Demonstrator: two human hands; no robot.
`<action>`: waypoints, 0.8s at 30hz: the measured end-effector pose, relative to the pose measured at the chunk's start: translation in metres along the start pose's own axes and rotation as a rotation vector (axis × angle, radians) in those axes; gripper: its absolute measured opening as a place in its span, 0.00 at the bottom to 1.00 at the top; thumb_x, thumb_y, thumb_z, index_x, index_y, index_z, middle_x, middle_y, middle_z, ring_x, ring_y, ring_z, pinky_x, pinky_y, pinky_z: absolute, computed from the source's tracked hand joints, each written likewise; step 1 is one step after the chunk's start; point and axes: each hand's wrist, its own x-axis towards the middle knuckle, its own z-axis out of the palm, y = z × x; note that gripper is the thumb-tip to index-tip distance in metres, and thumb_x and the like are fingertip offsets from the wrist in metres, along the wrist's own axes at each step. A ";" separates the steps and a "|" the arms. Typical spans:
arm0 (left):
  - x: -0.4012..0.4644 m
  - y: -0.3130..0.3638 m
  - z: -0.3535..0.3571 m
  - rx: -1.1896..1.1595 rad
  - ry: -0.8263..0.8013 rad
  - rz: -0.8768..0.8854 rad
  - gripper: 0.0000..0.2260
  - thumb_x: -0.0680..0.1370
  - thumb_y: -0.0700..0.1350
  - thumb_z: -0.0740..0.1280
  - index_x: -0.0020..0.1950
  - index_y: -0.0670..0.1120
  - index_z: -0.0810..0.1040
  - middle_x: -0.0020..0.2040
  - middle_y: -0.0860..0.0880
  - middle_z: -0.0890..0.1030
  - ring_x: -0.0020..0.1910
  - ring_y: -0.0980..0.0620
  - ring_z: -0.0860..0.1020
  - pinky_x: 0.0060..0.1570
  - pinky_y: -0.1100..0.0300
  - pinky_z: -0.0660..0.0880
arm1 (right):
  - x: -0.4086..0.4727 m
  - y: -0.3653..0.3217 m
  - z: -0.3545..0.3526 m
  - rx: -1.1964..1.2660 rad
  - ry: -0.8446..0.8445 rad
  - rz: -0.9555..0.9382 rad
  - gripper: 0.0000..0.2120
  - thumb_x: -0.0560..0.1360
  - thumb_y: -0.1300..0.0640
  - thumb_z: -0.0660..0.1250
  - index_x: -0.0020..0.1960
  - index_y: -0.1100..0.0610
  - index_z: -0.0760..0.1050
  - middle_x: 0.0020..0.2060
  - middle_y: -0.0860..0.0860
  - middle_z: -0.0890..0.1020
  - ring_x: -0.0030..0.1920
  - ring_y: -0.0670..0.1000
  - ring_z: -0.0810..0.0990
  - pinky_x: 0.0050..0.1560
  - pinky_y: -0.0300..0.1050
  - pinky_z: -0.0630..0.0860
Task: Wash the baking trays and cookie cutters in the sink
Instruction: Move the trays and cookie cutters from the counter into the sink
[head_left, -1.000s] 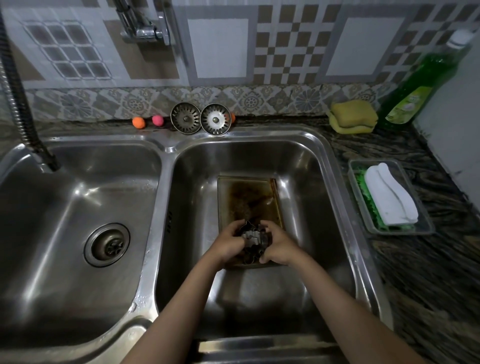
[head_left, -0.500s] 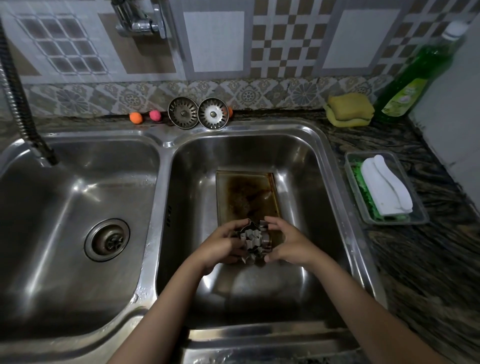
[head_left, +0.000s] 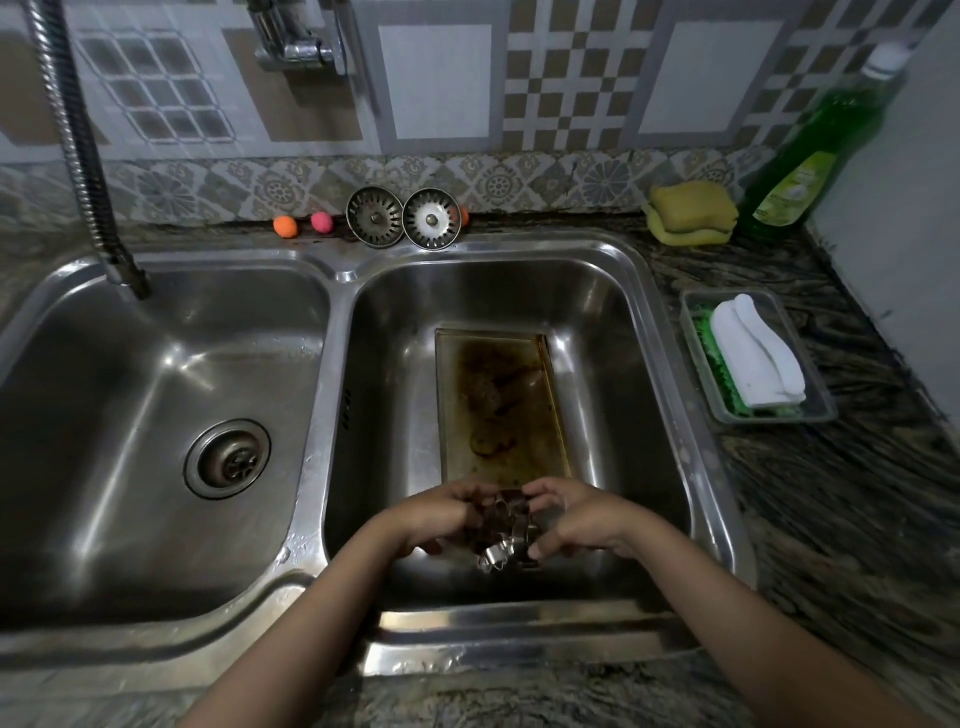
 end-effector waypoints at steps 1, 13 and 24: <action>-0.003 0.003 0.001 0.028 -0.012 -0.007 0.19 0.79 0.38 0.59 0.66 0.57 0.68 0.49 0.58 0.76 0.41 0.60 0.75 0.30 0.68 0.71 | -0.001 0.000 0.001 -0.018 -0.002 0.006 0.39 0.66 0.65 0.76 0.73 0.53 0.62 0.67 0.50 0.72 0.61 0.51 0.76 0.54 0.45 0.78; 0.010 -0.007 -0.027 -0.127 0.486 0.155 0.13 0.79 0.42 0.63 0.63 0.48 0.75 0.66 0.45 0.73 0.58 0.49 0.74 0.50 0.62 0.70 | 0.007 -0.008 -0.020 0.009 0.464 -0.051 0.27 0.73 0.60 0.71 0.70 0.55 0.66 0.66 0.54 0.72 0.66 0.54 0.71 0.58 0.42 0.70; 0.036 -0.001 -0.018 -0.034 0.631 0.143 0.14 0.77 0.41 0.67 0.62 0.39 0.77 0.60 0.45 0.79 0.58 0.50 0.77 0.49 0.64 0.69 | 0.040 -0.009 -0.010 0.114 0.565 -0.022 0.25 0.74 0.59 0.70 0.69 0.55 0.68 0.68 0.55 0.71 0.67 0.55 0.70 0.62 0.42 0.69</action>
